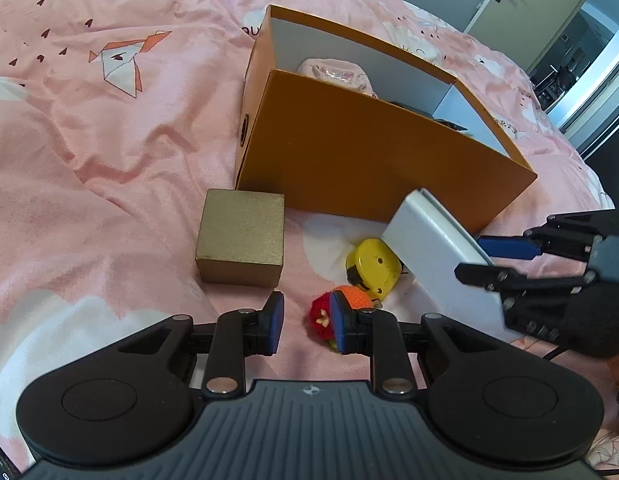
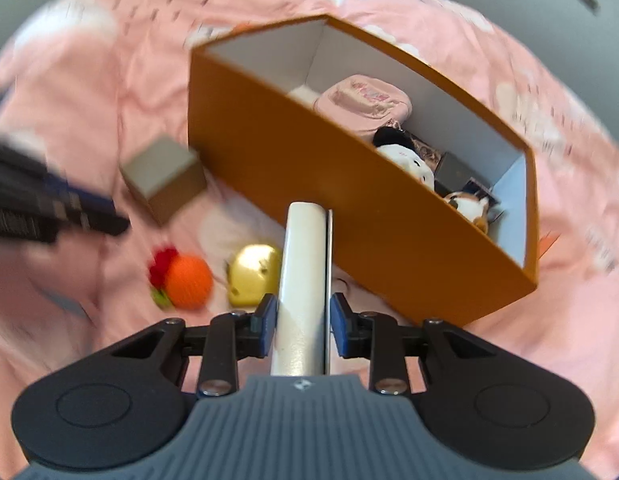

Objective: Organize objects
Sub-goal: 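Grasp the white glasses case with the right gripper and lift it, then grasp the gold square box with left gripper while right holds the glasses case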

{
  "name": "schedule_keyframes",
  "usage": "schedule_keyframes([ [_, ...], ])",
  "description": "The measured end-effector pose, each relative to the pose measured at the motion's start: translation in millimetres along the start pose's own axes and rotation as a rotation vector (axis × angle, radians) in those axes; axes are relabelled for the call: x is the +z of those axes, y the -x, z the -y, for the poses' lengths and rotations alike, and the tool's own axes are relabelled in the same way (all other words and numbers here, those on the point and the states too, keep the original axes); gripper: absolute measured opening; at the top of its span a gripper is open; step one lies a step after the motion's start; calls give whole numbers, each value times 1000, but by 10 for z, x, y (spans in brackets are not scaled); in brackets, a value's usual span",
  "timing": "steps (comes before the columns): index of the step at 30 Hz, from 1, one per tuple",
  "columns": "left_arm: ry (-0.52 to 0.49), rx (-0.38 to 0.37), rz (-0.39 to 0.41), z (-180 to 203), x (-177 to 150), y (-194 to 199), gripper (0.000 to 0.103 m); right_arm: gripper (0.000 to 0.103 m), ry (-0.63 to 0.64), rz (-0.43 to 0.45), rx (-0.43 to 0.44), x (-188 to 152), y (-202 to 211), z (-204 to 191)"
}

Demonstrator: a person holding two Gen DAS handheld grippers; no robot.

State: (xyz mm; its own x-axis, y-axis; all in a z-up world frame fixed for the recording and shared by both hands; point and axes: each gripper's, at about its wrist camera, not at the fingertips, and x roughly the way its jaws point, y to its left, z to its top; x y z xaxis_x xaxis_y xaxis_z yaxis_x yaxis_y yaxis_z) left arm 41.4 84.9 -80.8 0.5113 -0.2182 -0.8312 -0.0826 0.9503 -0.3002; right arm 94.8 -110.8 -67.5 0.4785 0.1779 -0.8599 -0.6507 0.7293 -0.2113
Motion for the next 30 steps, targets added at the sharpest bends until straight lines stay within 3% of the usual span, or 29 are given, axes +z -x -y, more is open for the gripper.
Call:
schedule_keyframes([
  [3,-7,6,-4,-2,-8,-7,28,31,60,-18,-40,-81,-81,-113],
  [7,-8,11,-14,-13,-11,-37,27,31,22,-1,0,-116,-67,-81],
  [9,-8,8,-18,-18,-12,-48,27,33,-30,4,53,-112,-28,-30],
  [13,-7,10,-16,-32,-5,-45,29,32,-177,-30,245,-129,-48,122],
  [16,-9,26,-2,-48,9,-23,41,34,-255,-49,306,-153,-106,222],
  [18,-22,42,16,-56,34,-4,49,50,-295,-48,325,-146,-134,276],
  [23,-47,110,79,-97,128,32,74,65,-294,-62,331,-53,-270,149],
  [27,-61,172,66,-159,211,-89,76,69,-249,-66,285,-24,-339,71],
  [30,-53,166,34,-214,235,-186,76,69,-245,-75,259,-15,-377,90],
])
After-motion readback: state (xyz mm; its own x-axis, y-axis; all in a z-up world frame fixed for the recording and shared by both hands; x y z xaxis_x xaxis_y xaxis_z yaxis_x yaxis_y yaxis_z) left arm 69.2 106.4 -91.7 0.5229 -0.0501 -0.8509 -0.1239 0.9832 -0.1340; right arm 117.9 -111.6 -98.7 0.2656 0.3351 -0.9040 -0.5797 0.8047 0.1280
